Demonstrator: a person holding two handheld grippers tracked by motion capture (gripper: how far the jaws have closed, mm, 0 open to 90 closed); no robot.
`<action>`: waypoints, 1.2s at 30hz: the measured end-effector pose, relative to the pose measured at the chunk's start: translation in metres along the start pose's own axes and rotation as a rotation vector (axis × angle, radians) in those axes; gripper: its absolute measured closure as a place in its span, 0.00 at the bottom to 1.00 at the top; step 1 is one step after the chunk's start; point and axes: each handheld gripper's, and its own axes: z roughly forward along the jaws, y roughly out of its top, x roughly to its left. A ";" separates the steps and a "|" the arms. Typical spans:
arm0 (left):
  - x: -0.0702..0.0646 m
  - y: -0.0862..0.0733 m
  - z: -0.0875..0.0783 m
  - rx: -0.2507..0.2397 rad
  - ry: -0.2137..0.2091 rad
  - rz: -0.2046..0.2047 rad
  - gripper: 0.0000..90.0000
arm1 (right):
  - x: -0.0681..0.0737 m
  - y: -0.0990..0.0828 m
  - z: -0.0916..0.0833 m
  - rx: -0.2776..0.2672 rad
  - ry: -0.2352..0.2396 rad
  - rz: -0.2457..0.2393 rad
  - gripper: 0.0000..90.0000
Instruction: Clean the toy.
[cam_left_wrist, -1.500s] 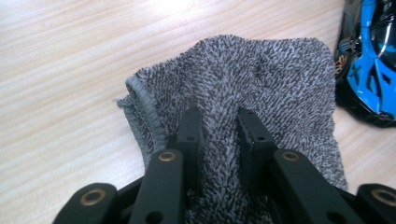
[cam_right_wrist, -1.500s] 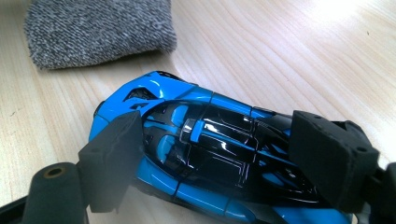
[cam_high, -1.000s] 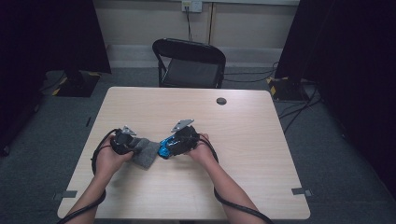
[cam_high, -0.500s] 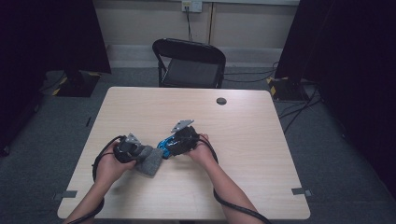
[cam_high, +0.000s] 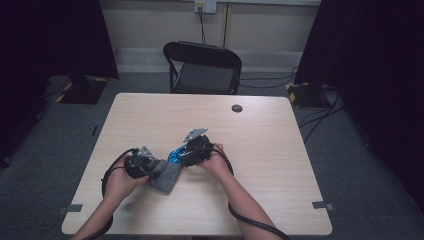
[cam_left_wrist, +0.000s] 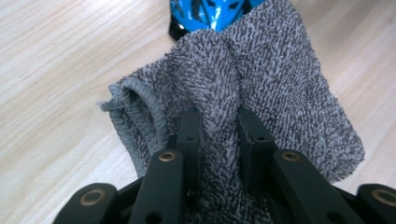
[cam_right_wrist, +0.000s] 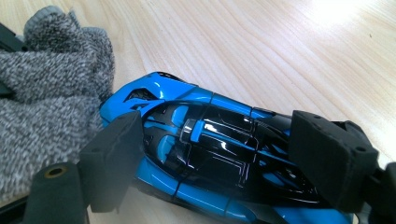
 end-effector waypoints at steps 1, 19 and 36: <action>-0.001 0.000 0.000 0.001 -0.004 0.001 0.82 | 0.000 0.000 0.000 0.001 0.000 0.000 0.20; -0.021 0.007 0.009 -0.016 -0.092 0.064 0.82 | 0.001 0.001 0.000 0.004 0.003 -0.006 0.22; -0.062 0.028 0.015 -0.067 -0.247 0.152 0.81 | 0.001 0.000 0.000 -0.001 0.002 -0.004 0.22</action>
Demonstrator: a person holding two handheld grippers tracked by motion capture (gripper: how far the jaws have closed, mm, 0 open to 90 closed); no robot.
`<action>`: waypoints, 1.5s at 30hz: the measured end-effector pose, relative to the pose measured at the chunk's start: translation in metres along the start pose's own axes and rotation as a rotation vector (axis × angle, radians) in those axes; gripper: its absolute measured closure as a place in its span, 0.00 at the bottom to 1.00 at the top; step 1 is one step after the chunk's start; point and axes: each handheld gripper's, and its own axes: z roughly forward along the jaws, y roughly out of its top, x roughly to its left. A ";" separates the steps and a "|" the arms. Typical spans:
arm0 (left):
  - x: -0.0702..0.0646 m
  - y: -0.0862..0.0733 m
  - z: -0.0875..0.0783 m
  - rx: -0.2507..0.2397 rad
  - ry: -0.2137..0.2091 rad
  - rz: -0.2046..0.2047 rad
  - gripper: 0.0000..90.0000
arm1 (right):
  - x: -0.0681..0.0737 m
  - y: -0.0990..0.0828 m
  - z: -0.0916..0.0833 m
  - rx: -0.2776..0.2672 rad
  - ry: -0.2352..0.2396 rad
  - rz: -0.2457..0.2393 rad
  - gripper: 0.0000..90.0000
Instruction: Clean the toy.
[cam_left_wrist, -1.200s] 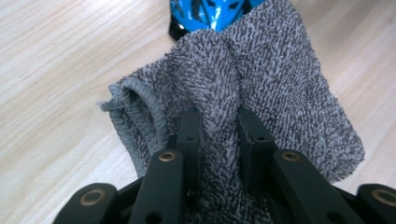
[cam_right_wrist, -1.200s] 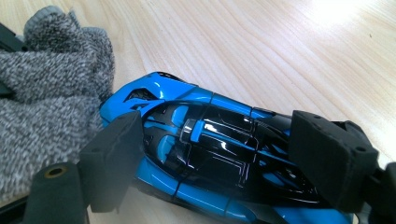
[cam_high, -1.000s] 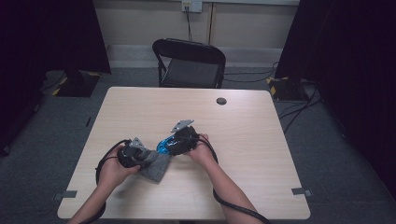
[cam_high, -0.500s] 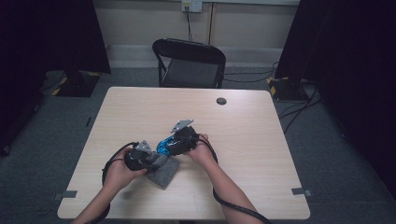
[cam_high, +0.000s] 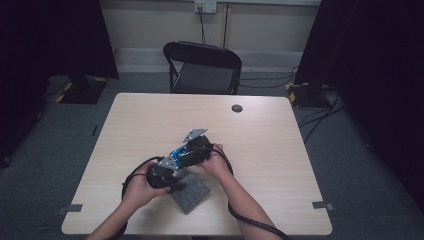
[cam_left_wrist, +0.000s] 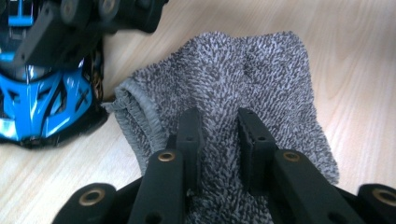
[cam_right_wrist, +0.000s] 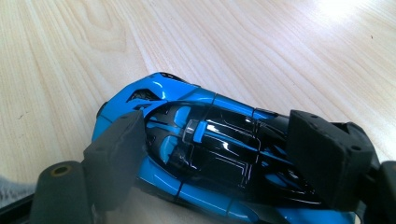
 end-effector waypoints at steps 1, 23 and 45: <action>0.000 0.000 -0.001 -0.009 -0.005 -0.001 0.81 | 0.000 0.000 0.000 0.001 -0.001 0.000 0.22; 0.053 -0.029 -0.071 -0.169 0.120 -0.159 0.81 | 0.001 -0.001 0.000 -0.009 -0.004 0.003 0.22; 0.106 -0.048 -0.068 -0.139 0.343 -0.340 0.82 | 0.001 -0.001 0.000 -0.010 -0.002 0.002 0.22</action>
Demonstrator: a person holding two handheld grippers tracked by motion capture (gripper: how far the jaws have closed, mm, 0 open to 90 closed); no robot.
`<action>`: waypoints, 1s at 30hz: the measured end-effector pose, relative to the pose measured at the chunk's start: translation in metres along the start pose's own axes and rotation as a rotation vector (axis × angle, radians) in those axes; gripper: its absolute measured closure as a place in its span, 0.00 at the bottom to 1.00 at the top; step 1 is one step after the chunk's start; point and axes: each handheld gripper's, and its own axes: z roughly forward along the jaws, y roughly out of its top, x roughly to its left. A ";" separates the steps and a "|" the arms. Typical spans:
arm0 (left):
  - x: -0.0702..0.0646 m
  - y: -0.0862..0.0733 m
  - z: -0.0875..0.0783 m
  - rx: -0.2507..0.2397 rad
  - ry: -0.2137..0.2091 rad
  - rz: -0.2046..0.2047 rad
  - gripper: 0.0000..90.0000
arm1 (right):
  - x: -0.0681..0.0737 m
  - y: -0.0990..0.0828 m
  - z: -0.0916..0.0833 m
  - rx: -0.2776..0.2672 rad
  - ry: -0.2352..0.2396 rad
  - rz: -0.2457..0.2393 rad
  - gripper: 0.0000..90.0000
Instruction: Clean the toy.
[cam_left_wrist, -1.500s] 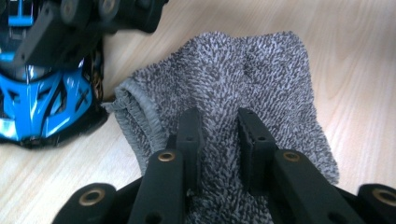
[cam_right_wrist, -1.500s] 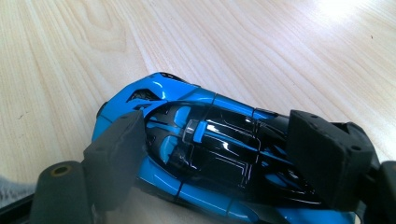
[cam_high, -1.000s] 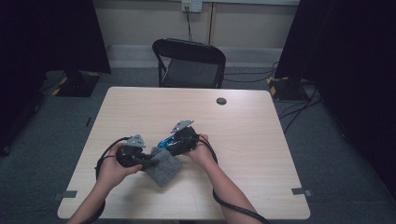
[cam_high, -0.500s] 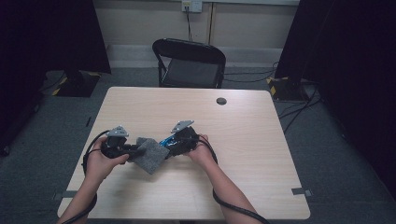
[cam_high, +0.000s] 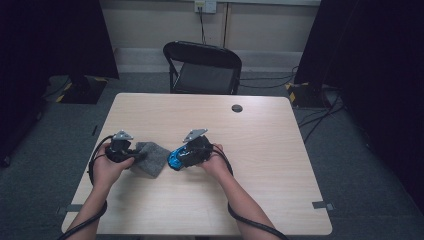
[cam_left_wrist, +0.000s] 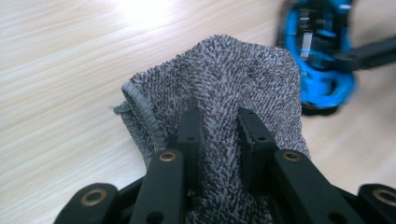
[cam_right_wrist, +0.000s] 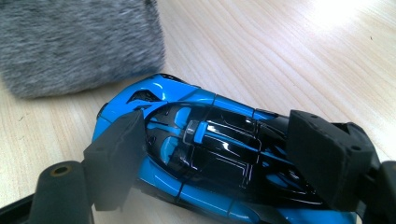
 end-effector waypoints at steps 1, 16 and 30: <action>0.001 0.000 0.001 -0.006 0.010 -0.009 0.81 | 0.000 0.000 0.000 0.000 0.000 -0.001 0.22; -0.021 0.004 0.025 0.147 0.009 0.126 0.82 | 0.001 0.001 0.000 0.011 -0.004 0.003 0.23; -0.044 -0.009 0.017 0.173 -0.100 0.172 0.82 | 0.000 0.002 0.000 0.017 -0.003 -0.006 0.23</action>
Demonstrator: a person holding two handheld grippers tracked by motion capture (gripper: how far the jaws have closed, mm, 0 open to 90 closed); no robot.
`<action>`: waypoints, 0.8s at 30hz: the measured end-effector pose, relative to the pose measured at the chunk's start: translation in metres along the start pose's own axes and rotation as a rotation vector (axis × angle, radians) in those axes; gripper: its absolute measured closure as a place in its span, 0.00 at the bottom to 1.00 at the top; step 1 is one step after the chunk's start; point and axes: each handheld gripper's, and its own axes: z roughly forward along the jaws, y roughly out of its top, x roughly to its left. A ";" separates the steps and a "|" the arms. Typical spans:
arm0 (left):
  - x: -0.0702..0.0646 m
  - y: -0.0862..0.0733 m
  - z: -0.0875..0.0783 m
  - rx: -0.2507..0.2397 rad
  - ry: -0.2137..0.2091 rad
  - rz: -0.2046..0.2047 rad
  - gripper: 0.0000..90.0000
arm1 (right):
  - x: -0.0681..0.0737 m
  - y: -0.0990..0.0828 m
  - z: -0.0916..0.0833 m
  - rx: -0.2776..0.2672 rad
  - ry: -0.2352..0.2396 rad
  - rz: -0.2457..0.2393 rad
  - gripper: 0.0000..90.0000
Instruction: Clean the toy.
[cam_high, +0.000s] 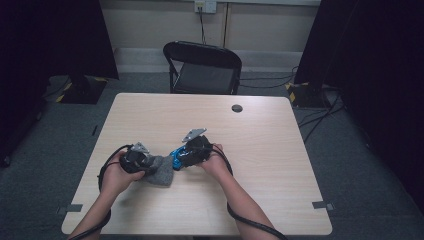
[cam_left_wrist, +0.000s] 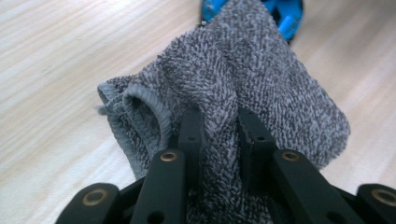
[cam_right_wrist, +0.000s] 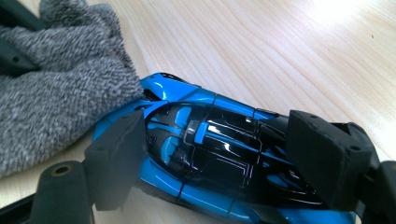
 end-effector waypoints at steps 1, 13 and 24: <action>-0.002 0.000 0.000 0.004 0.001 0.007 0.82 | 0.000 0.000 0.000 -0.001 0.000 0.000 0.23; -0.023 0.001 0.001 0.022 -0.062 0.047 0.82 | 0.000 0.000 0.000 -0.003 0.000 0.004 0.23; -0.044 0.018 0.001 -0.009 -0.187 0.105 0.82 | 0.000 -0.001 0.000 -0.006 0.002 0.003 0.23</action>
